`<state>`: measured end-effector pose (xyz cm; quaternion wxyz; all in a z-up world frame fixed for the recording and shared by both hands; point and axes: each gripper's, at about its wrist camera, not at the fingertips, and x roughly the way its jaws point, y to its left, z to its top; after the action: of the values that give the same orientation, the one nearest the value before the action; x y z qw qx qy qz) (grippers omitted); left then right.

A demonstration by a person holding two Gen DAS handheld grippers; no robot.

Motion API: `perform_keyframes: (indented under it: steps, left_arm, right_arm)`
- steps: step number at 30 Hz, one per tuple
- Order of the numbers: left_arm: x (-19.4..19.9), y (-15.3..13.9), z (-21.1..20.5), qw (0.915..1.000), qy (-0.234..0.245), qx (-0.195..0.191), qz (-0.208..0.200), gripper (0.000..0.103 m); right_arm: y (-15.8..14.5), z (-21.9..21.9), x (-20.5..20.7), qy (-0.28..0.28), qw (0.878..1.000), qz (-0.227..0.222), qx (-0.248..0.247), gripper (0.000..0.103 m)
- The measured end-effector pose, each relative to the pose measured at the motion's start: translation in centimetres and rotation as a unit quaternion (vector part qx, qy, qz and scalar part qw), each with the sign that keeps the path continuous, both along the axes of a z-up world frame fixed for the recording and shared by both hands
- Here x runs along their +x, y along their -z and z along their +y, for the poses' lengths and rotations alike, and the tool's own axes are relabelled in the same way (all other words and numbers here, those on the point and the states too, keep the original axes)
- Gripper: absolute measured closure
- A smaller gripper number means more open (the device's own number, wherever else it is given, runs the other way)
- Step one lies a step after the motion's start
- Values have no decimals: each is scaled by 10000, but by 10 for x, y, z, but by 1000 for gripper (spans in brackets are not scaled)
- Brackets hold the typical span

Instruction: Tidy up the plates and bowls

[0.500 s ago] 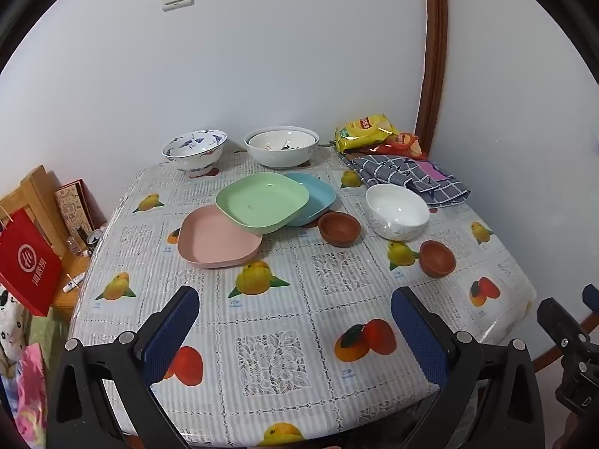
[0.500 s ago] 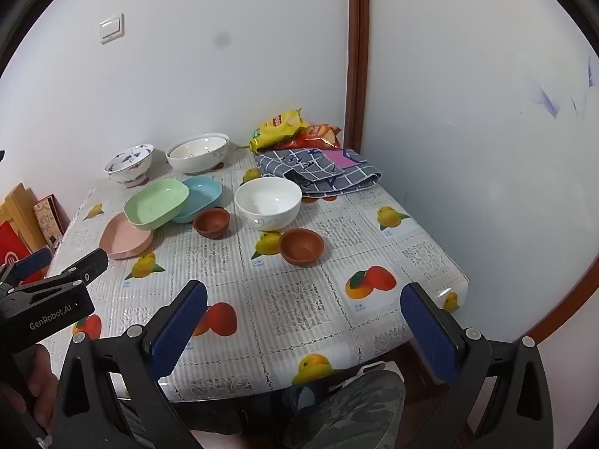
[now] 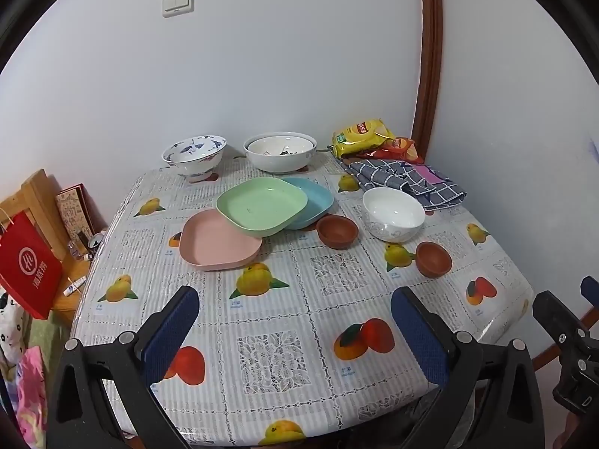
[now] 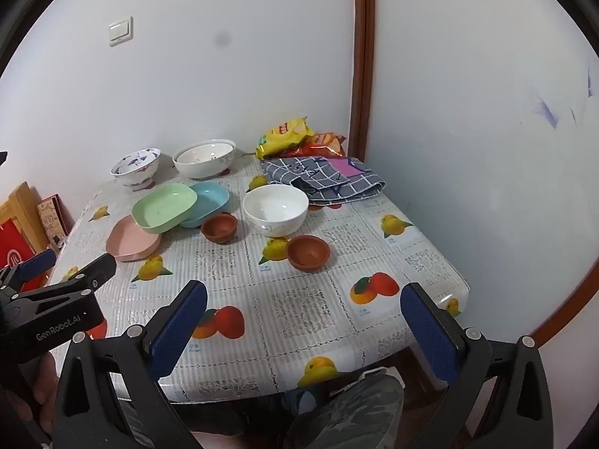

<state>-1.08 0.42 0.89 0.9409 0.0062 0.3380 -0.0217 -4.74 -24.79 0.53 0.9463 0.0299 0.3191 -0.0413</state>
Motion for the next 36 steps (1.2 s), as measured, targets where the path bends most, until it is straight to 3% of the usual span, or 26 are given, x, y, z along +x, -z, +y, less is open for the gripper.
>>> perform_keyframes:
  steps: [36]
  left_arm:
    - [-9, 0, 6, 9999, -45, -98, -71, 0]
  right_arm:
    - [-6, 4, -9, -32, 9998, -180, -25, 1]
